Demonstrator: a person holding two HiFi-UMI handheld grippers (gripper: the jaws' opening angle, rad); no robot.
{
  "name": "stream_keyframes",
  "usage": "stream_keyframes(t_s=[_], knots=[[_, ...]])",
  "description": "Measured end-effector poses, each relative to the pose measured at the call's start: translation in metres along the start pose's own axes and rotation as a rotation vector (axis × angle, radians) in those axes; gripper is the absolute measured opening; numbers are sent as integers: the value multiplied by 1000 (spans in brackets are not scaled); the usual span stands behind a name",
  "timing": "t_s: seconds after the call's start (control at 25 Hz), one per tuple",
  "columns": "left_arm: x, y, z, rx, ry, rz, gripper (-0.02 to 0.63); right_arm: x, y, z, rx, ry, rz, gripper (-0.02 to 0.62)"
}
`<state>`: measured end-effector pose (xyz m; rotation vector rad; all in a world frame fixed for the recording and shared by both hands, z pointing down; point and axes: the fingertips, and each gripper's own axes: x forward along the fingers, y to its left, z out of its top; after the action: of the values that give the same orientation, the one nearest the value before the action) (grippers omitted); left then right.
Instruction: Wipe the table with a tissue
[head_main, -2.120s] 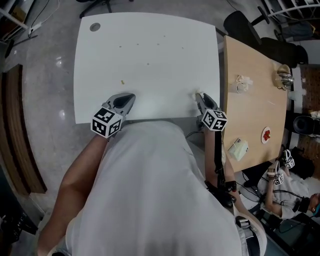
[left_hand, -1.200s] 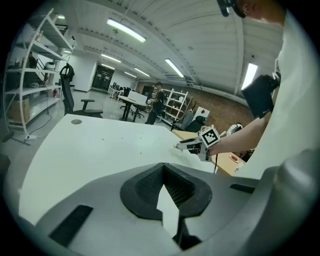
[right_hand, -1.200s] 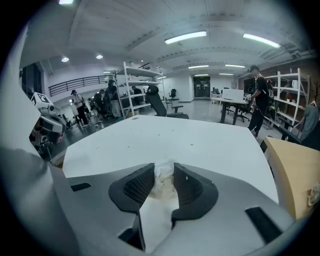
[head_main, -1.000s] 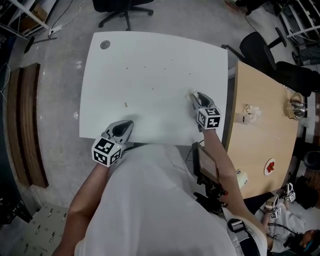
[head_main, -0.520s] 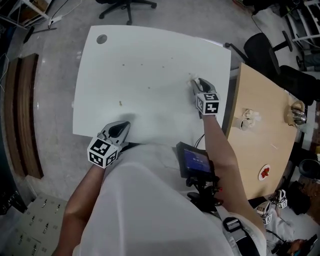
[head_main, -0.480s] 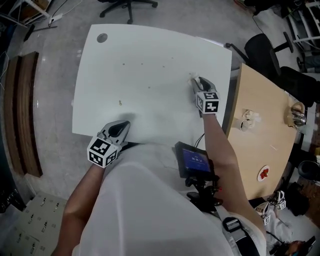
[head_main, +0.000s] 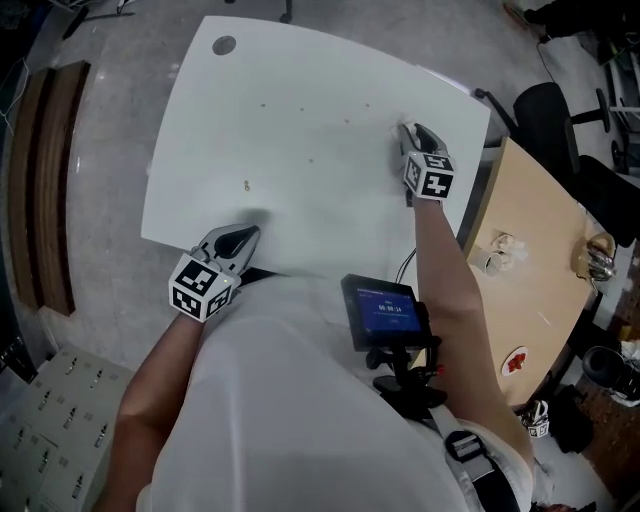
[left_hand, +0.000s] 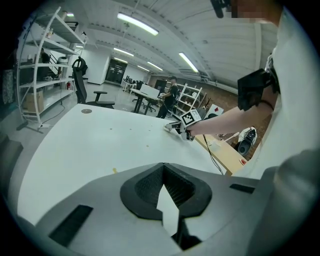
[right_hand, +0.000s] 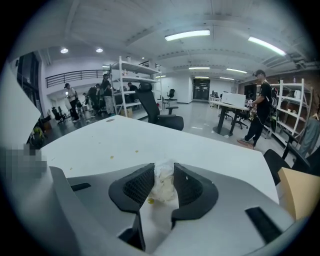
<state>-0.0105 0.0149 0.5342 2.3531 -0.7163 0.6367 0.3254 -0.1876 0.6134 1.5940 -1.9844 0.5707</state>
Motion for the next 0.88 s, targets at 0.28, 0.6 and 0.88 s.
stream_keyframes(t_s=[0.28, 0.6, 0.88], knots=[[-1, 3, 1, -14, -5, 20, 5, 8, 14, -9, -181, 69, -49, 118], [-2, -1, 5, 2, -14, 14, 5, -17, 18, -29, -169, 74, -78, 118], [6, -12, 5, 39, -9, -17, 6, -46, 29, -57, -92, 82, -57, 118]])
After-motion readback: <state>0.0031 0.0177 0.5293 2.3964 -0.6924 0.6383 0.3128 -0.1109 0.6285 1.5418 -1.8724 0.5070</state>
